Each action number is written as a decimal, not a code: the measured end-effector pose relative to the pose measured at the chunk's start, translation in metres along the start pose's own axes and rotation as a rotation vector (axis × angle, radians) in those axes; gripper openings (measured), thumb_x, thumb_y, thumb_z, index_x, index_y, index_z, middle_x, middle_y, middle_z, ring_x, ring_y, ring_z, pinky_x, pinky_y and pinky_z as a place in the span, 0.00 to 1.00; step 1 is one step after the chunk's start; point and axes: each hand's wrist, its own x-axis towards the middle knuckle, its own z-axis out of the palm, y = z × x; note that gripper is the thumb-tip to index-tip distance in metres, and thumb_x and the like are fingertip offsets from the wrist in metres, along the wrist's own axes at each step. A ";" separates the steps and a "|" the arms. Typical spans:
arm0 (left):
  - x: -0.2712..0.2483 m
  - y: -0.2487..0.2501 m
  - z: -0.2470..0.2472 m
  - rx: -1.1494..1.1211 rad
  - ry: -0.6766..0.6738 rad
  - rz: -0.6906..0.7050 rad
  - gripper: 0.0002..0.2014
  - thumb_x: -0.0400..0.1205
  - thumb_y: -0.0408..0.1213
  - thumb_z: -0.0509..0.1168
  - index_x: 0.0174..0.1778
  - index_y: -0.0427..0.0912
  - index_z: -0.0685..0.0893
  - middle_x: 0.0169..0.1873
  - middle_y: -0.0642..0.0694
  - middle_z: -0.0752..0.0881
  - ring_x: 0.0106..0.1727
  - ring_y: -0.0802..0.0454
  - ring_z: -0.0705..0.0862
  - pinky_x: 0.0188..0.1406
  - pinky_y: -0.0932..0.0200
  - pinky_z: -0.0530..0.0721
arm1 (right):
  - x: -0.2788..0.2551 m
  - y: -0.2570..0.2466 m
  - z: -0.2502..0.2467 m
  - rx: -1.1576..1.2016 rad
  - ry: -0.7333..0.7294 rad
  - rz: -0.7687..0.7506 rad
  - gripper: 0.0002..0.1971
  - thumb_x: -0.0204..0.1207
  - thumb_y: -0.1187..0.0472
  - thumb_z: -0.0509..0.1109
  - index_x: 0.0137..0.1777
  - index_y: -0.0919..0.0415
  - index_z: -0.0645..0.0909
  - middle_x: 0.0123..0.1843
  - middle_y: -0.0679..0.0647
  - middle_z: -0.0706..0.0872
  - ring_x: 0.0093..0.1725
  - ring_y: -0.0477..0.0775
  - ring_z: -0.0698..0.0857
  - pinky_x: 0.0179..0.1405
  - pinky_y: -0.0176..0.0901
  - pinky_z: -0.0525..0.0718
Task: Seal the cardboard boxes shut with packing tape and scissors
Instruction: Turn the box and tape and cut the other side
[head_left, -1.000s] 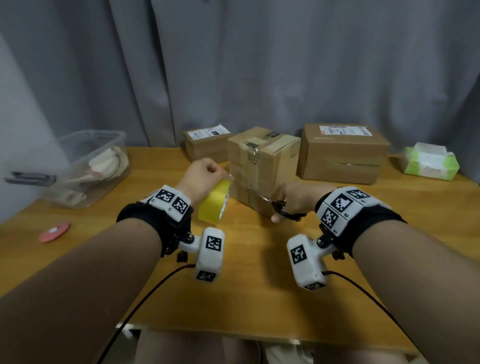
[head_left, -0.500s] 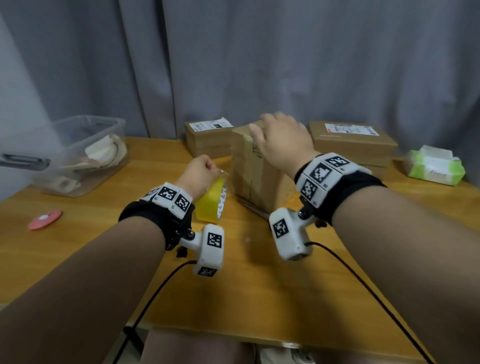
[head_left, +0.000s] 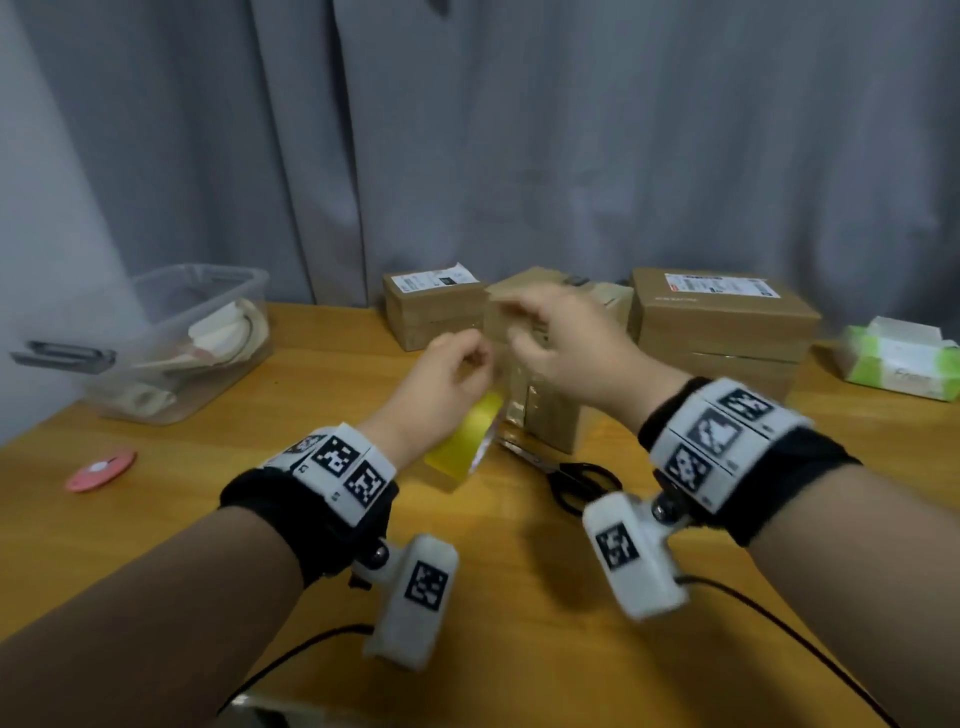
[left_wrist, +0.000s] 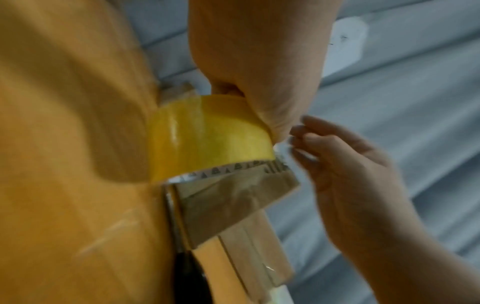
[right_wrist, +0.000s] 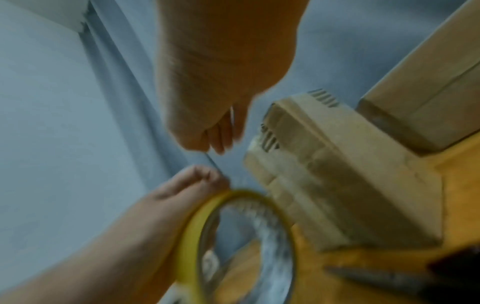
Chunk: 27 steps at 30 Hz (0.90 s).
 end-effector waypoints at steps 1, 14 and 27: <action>0.002 0.009 -0.002 0.011 0.016 0.032 0.11 0.81 0.32 0.65 0.37 0.52 0.75 0.44 0.44 0.79 0.45 0.58 0.75 0.47 0.72 0.70 | -0.006 -0.007 0.001 0.162 -0.046 0.029 0.23 0.73 0.59 0.67 0.69 0.59 0.80 0.61 0.54 0.86 0.61 0.53 0.83 0.65 0.48 0.79; 0.020 0.087 -0.025 0.014 0.071 -0.185 0.31 0.76 0.60 0.66 0.62 0.37 0.71 0.54 0.45 0.82 0.53 0.51 0.81 0.48 0.58 0.76 | -0.020 -0.017 -0.031 0.328 0.310 0.439 0.11 0.77 0.61 0.72 0.33 0.59 0.81 0.28 0.45 0.77 0.29 0.39 0.74 0.29 0.37 0.70; 0.017 0.084 -0.041 0.507 -0.126 0.043 0.15 0.84 0.48 0.60 0.35 0.43 0.72 0.28 0.51 0.73 0.28 0.58 0.70 0.23 0.63 0.61 | -0.028 -0.023 -0.049 0.390 0.312 0.364 0.08 0.78 0.57 0.72 0.39 0.59 0.84 0.35 0.47 0.84 0.36 0.41 0.81 0.38 0.33 0.79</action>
